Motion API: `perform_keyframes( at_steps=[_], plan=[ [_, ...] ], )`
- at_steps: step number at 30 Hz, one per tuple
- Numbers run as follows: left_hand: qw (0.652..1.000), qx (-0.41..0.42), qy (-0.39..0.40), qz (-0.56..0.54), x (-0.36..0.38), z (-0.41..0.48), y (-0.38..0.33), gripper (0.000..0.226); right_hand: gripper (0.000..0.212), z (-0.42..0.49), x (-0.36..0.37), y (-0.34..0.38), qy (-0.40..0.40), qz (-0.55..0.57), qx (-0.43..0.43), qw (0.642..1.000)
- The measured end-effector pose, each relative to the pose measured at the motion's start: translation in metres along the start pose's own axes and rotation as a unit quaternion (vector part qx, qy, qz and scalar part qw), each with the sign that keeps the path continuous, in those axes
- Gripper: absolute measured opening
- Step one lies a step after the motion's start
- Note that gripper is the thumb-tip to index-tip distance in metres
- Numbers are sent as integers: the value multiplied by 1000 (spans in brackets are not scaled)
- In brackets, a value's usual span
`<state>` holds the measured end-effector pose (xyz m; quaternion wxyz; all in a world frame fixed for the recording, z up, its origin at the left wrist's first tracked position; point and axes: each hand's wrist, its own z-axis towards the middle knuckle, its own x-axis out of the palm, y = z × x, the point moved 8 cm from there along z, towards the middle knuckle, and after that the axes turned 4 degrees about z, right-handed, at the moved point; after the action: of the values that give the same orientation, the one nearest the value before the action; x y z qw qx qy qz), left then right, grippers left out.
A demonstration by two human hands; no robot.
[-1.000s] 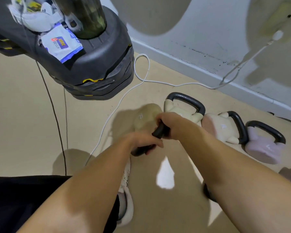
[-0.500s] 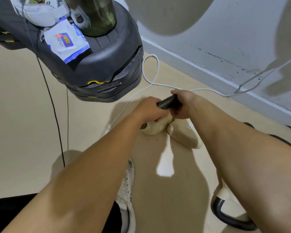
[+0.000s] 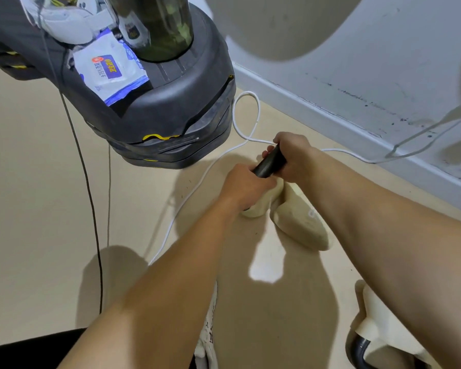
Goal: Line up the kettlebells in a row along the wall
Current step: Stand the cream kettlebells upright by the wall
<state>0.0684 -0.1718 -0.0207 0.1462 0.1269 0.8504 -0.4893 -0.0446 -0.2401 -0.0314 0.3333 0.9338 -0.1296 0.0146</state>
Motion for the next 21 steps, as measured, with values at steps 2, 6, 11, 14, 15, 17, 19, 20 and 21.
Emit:
perform_keyframes(
  at_steps=[2,6,11,14,15,17,19,20,21],
  plan=[
    [1000,-2,-14,0,4,3,-7,20,4,2,-1,10,10,-10,-10,1000],
    [1000,-10,-19,3,7,8,-10,20,7,7,-2,13,22,-9,-5,1000],
    [999,-39,-13,-14,2,8,-7,13,15,3,4,11,35,16,-8,999],
    [999,-27,-33,14,1,3,-7,14,14,-5,-4,10,60,27,-17,998],
    [997,-9,-69,45,-2,0,-10,16,14,-7,-11,10,65,2,-23,998],
    [975,61,-189,101,-16,-10,-31,26,20,-10,-34,11,52,-74,-42,995],
    [931,172,-293,134,-24,-24,-70,33,24,-10,-66,14,20,-101,-55,993],
    [918,215,-302,143,-19,-29,-90,30,20,-8,-86,16,-4,-103,-59,993],
    [917,241,-282,148,-7,-28,-105,23,17,-4,-106,17,-31,-104,-63,992]
  ],
)
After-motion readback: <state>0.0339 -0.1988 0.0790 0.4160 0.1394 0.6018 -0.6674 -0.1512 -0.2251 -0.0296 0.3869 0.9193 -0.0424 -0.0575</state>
